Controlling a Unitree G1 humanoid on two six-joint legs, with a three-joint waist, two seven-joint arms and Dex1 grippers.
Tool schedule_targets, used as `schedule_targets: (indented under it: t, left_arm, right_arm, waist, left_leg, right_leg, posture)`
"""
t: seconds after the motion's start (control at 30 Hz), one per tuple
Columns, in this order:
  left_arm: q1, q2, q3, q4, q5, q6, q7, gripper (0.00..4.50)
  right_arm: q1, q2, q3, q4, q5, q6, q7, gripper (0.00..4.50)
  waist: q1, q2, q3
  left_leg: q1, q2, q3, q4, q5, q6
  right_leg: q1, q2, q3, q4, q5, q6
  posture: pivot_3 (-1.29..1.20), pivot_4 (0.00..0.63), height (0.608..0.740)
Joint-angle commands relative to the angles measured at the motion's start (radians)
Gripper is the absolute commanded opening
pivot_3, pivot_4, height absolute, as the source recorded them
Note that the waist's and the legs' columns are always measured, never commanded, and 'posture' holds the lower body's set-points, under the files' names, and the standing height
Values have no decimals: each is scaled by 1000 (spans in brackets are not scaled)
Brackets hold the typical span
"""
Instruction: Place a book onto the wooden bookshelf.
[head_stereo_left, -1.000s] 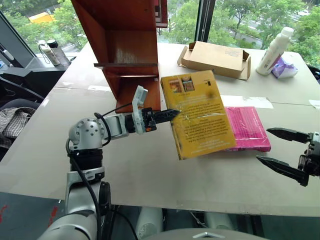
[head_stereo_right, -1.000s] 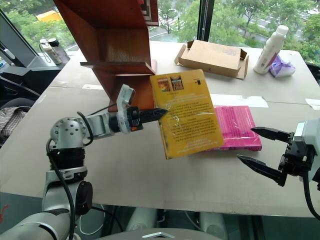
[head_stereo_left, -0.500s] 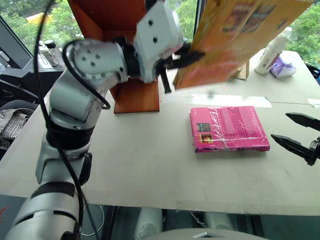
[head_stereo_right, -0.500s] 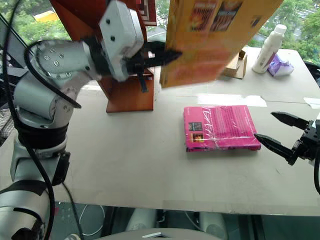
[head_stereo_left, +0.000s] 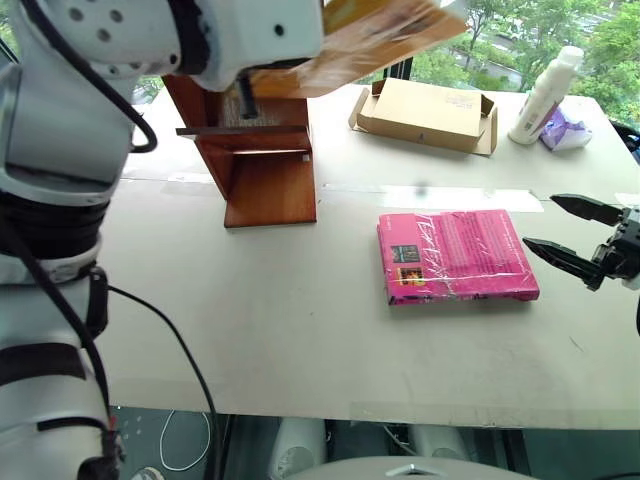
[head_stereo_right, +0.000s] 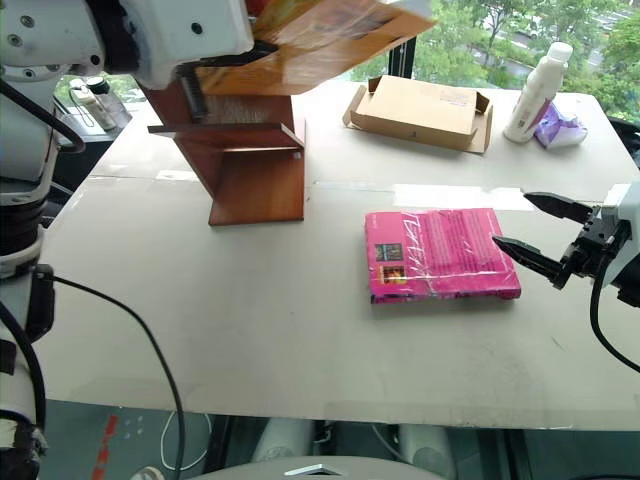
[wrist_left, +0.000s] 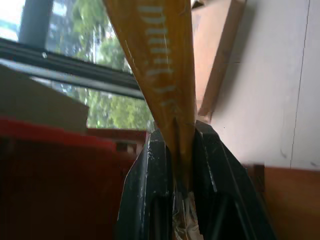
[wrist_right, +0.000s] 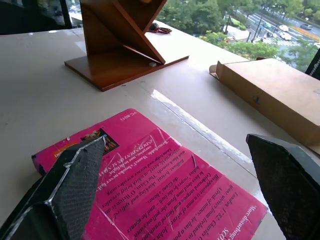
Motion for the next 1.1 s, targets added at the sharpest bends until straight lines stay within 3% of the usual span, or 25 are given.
schedule_targets:
  t: [0.03, 0.27, 0.63, 0.67, 0.7, 0.87, 1.1]
  left_arm:
    - [-21, 67, -36, -6, 156, 53, -51, 26]
    - [79, 108, -140, -49, 322, 86, -192, 26]
    - [103, 39, -113, -18, 406, 126, -308, 26]
    - [102, 29, -106, -16, 407, 142, -314, 1019]
    - [92, 12, -83, -13, 398, 154, -301, 1292]
    - [75, -1, 59, -81, 288, 279, -334, 3819]
    - [173, 66, 306, -234, 80, 488, -353, 3920]
  right_arm:
    - [-87, -3, -1, 39, 6, -45, 22, 4500]
    - [-143, 24, -8, 13, 67, -22, 29, 4500]
    - [-115, 42, -25, -79, 130, 15, -16, 4500]
    - [-114, 45, -25, -82, 133, 16, -18, 4500]
    - [-117, 47, -27, -87, 141, 19, -21, 4500]
    - [-123, 36, -48, -96, 175, 37, -25, 4500]
    - [-139, 31, -52, -100, 193, 57, -34, 4500]
  waist:
    - [2, 0, 1]
    - [-1, 2, 2]
    - [-27, 7, -1]
    - [-26, 7, -1]
    - [-26, 7, -1]
    - [-24, 5, 0]
    - [-24, 5, 1]
  left_leg:
    - [0, 0, 1, 0, 0, 0]
    - [0, 0, 1, 0, 2, -3]
    - [5, 0, -1, 1, 1, -1]
    - [5, 0, 0, 1, 1, -1]
    - [5, 0, 0, 1, 1, -1]
    - [0, 0, -1, 1, 1, -1]
    - [0, 0, 0, 1, 3, -5]
  right_leg:
    - [0, 0, 0, 0, 0, 0]
    - [0, 0, 1, 1, 0, 0]
    - [0, 4, 7, 6, 0, 0]
    - [0, 4, 7, 6, 0, 0]
    - [0, 4, 7, 6, 0, 0]
    - [-4, 4, 7, 5, 1, -1]
    - [-4, 3, 10, 3, 2, -2]
  posture:
    - [0, 150, 733]
    - [0, 150, 733]
    - [0, 150, 733]
    - [0, 150, 733]
    - [0, 150, 733]
    - [0, 150, 733]
    - [0, 150, 733]
